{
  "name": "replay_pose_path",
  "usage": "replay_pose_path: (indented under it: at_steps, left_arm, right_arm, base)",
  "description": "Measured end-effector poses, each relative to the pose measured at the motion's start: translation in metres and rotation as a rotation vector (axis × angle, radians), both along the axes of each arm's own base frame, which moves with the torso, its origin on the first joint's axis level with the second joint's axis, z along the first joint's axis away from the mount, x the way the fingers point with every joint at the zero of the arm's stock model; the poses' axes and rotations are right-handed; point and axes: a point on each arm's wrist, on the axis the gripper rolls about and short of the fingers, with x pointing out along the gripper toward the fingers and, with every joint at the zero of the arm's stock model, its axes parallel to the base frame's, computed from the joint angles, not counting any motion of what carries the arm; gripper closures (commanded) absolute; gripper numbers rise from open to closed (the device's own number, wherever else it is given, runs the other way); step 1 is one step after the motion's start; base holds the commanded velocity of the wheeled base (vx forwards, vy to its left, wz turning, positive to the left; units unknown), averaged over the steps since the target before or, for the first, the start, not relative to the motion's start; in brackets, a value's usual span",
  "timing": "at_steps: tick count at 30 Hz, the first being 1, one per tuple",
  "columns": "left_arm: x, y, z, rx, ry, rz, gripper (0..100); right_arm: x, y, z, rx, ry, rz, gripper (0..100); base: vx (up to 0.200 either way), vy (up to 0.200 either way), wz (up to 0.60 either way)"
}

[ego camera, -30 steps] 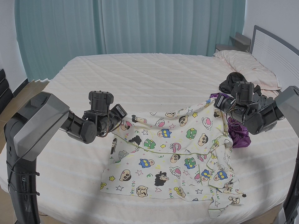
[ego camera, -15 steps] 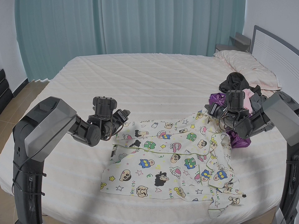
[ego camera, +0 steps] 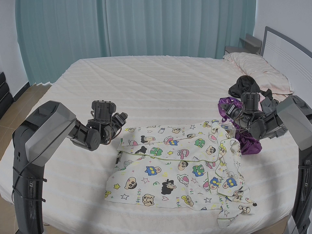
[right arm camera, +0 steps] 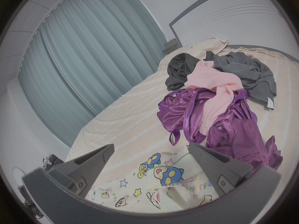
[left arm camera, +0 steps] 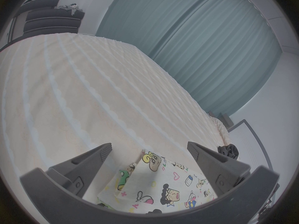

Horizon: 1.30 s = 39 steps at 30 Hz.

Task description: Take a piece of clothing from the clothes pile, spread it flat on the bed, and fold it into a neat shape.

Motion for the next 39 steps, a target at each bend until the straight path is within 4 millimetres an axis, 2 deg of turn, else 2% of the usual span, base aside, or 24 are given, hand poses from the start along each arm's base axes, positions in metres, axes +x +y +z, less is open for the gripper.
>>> replay_pose_path:
  at_steps: [4,11,22,31,34,39]
  left_arm:
    - [-0.001,0.002,0.002,0.012,-0.004,0.027,0]
    - [-0.015,0.005,0.005,0.021,0.019,0.036,0]
    - [-0.054,0.011,0.022,-0.001,0.052,0.02,0]
    - [-0.092,0.002,0.027,-0.027,0.026,-0.028,0]
    - [-0.101,0.0,0.028,-0.026,0.029,-0.044,0]
    - [-0.108,-0.002,0.033,-0.03,0.024,-0.055,0]
  right_arm:
    - [0.001,-0.005,0.003,0.0,-0.004,-0.013,0]
    - [-0.009,-0.034,0.006,-0.001,0.06,-0.075,0]
    - [-0.069,-0.077,-0.005,0.048,0.231,-0.158,0]
    - [-0.103,-0.085,-0.011,0.063,0.315,-0.179,0]
    - [-0.107,-0.085,-0.018,0.063,0.344,-0.178,0]
    - [-0.103,-0.084,-0.034,0.063,0.381,-0.179,0]
  base:
    - [0.0,0.0,0.0]
    - [0.0,0.0,0.0]
    - [0.0,0.0,0.0]
    - [0.0,0.0,0.0]
    - [0.0,0.0,0.0]
    - [0.0,0.0,0.0]
